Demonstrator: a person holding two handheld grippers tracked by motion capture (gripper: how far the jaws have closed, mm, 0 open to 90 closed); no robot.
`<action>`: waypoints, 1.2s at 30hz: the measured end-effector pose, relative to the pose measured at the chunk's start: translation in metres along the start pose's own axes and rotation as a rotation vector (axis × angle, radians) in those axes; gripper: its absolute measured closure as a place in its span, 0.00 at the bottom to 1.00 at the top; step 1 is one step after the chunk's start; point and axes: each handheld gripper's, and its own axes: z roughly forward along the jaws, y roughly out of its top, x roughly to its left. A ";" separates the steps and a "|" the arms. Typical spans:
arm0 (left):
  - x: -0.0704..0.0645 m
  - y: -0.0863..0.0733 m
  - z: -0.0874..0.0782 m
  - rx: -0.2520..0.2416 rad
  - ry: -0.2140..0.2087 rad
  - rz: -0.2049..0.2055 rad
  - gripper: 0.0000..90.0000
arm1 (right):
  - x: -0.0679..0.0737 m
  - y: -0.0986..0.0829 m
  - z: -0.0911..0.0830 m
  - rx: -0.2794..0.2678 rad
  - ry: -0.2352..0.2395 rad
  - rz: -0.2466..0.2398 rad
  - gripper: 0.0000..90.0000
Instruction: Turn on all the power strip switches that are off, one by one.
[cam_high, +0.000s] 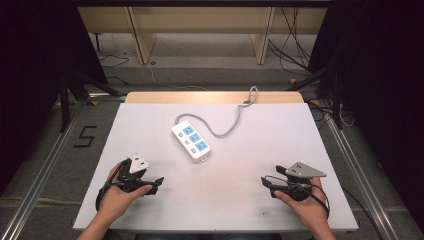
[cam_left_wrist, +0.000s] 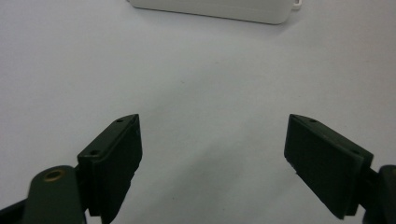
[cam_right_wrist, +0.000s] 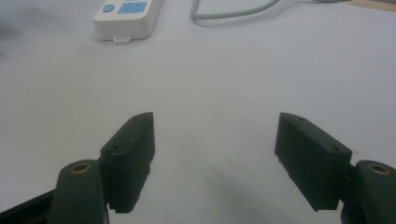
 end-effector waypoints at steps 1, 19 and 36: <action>0.000 0.000 0.000 -0.009 0.001 -0.003 0.21 | 0.000 0.000 0.000 0.001 0.000 0.001 0.33; -0.002 0.009 -0.007 -0.011 0.052 0.025 0.99 | 0.003 0.000 0.005 0.019 0.003 -0.015 0.34; 0.005 0.055 0.011 -0.026 0.018 0.025 1.00 | 0.006 0.000 0.006 0.041 -0.006 -0.035 0.35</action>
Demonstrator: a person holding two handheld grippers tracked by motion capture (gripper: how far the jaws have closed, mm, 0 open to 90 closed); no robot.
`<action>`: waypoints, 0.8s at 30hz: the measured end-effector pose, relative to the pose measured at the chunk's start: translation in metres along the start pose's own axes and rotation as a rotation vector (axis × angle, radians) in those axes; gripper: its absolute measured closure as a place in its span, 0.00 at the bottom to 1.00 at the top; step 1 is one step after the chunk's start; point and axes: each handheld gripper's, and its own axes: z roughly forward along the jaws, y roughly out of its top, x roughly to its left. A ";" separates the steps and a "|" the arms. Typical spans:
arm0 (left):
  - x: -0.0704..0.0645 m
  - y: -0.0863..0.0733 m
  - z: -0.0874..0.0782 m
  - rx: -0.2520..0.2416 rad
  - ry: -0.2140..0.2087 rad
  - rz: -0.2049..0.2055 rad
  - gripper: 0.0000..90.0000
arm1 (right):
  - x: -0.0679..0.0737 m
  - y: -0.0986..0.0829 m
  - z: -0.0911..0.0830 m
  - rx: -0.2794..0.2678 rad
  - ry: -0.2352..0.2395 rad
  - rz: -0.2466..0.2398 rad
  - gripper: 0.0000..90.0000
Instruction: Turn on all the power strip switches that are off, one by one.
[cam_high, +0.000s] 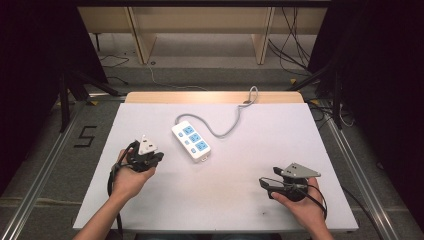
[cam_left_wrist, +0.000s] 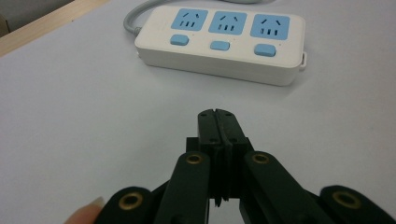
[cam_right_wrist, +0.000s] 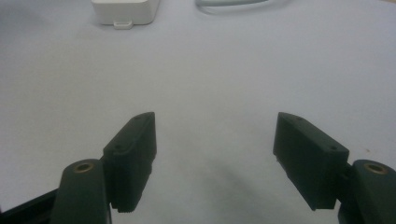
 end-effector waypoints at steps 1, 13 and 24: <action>0.000 0.000 0.000 0.000 0.000 0.000 1.00 | 0.000 0.000 0.000 0.001 0.000 -0.001 0.35; 0.008 0.024 0.016 0.012 0.013 0.006 1.00 | 0.002 0.001 0.001 -0.002 0.006 -0.001 0.35; 0.015 0.046 0.033 0.028 0.009 0.007 1.00 | 0.001 0.000 0.001 -0.006 0.008 0.001 0.35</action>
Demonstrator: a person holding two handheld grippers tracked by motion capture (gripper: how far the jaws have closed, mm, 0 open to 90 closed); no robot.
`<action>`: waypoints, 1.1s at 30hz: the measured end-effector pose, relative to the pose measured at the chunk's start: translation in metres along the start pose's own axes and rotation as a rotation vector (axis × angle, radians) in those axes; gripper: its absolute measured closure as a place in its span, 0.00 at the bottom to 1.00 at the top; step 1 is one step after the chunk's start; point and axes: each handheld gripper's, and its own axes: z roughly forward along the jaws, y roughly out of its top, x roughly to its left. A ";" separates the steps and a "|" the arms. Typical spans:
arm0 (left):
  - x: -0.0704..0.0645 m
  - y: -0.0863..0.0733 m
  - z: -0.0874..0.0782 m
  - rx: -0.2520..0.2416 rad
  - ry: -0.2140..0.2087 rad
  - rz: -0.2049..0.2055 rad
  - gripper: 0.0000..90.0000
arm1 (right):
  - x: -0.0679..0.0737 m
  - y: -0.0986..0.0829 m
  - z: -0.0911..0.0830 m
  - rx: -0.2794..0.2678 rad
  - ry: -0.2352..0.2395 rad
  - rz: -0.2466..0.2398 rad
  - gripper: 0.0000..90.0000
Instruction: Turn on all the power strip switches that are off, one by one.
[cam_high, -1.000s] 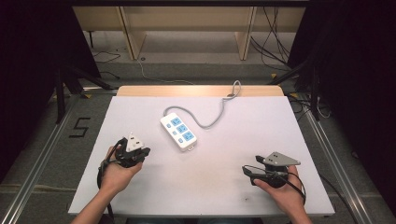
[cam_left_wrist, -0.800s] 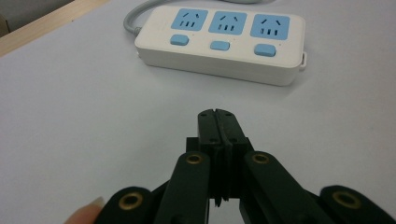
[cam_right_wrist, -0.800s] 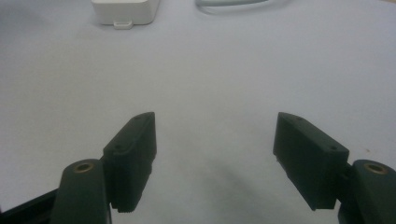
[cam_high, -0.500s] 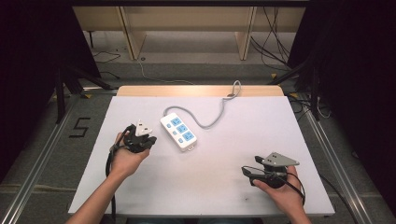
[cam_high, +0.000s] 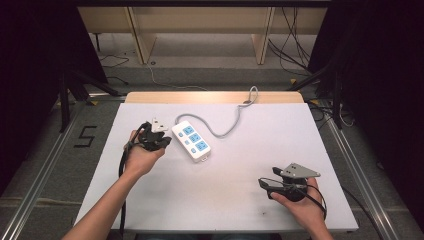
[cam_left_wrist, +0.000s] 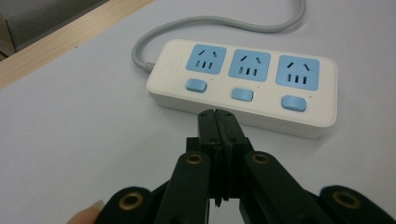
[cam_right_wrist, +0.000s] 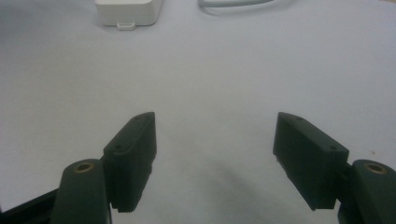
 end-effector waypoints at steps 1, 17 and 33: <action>0.000 0.000 0.000 0.000 0.000 0.000 1.00 | 0.000 0.000 0.000 0.001 0.001 0.000 0.35; 0.005 0.020 0.036 0.036 0.000 -0.009 1.00 | 0.000 0.000 0.001 -0.001 0.003 0.002 0.35; 0.011 0.029 0.068 0.072 0.005 -0.034 1.00 | 0.000 0.000 0.001 0.002 0.004 -0.002 0.35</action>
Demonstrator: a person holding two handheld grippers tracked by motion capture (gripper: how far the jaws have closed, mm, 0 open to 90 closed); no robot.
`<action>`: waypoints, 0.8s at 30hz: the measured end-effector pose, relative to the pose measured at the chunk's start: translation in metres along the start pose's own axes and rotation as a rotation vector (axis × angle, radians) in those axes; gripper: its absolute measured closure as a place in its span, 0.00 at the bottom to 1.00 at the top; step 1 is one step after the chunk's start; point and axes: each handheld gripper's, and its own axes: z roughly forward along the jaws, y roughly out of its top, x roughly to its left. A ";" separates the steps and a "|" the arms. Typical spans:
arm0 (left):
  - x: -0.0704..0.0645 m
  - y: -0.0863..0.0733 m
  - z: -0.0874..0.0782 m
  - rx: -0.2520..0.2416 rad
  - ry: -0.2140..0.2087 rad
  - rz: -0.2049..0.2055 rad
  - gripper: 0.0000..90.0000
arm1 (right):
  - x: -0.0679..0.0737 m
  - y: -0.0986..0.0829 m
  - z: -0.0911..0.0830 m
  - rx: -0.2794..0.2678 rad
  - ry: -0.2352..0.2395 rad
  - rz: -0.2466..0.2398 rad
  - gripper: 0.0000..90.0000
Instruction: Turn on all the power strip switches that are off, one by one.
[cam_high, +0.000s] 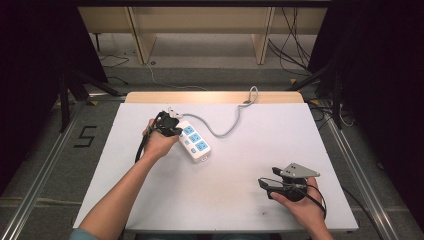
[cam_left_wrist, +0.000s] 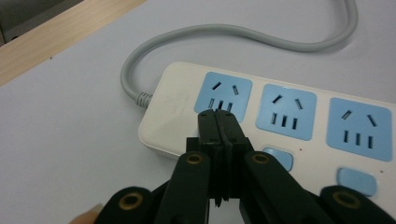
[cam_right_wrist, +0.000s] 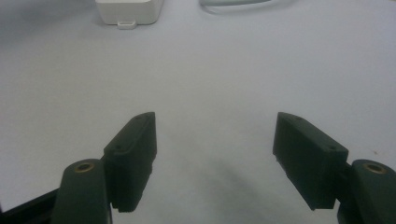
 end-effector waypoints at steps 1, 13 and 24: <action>0.001 0.000 0.002 0.003 0.001 -0.003 1.00 | 0.000 0.000 0.000 -0.001 0.001 0.000 0.35; 0.003 0.003 0.009 0.009 -0.002 -0.023 1.00 | 0.000 0.000 0.000 0.001 0.002 0.000 0.36; 0.000 0.007 0.014 0.044 0.003 0.012 1.00 | 0.000 0.000 -0.001 0.004 0.001 0.002 0.36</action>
